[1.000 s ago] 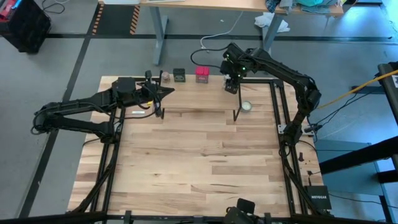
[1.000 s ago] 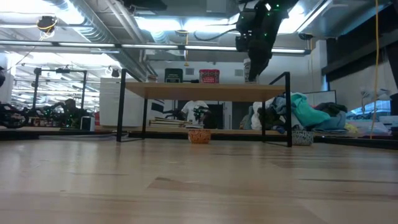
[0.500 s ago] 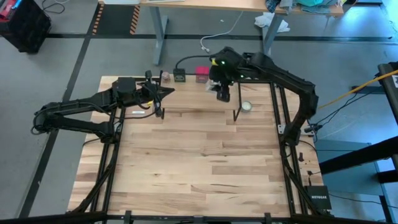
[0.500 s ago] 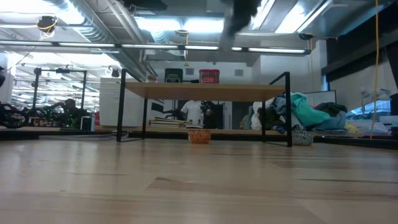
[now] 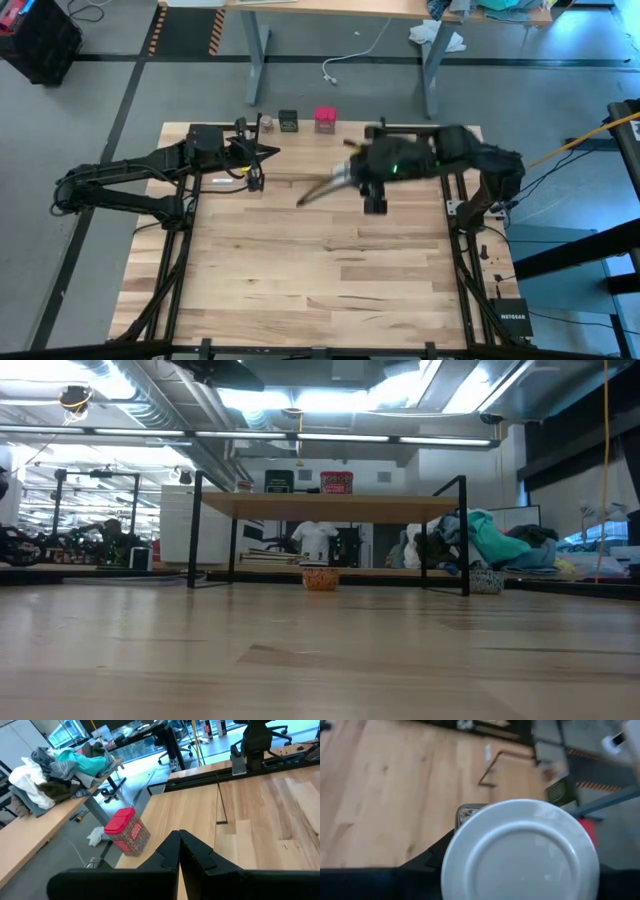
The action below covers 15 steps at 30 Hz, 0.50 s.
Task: Shelf spices
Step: Remove the white seasoning bottle from the shelf
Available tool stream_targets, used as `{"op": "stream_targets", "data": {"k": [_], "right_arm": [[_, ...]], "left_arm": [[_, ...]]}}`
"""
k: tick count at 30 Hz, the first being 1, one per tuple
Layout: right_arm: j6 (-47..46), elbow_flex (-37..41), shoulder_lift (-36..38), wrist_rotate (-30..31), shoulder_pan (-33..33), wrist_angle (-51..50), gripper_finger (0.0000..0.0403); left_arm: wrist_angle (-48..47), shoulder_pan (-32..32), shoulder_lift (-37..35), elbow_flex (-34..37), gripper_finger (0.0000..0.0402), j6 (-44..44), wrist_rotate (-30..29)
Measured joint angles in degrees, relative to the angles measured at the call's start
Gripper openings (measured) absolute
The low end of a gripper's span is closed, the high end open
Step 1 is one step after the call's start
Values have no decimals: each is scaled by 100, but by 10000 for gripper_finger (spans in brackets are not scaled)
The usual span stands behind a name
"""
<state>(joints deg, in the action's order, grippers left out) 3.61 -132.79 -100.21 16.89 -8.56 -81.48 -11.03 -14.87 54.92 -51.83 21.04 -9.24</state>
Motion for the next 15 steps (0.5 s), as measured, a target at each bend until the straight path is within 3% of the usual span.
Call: {"op": "stream_targets", "data": {"k": [9,15], "right_arm": [[-1199,1881,-30,-109,-511,394,200],[-1593,3743,-38,-876,-493,2254,200]], "left_arm": [[51,0,0,0,1,-23,0],[90,1,0,0,1,-364,0]]}}
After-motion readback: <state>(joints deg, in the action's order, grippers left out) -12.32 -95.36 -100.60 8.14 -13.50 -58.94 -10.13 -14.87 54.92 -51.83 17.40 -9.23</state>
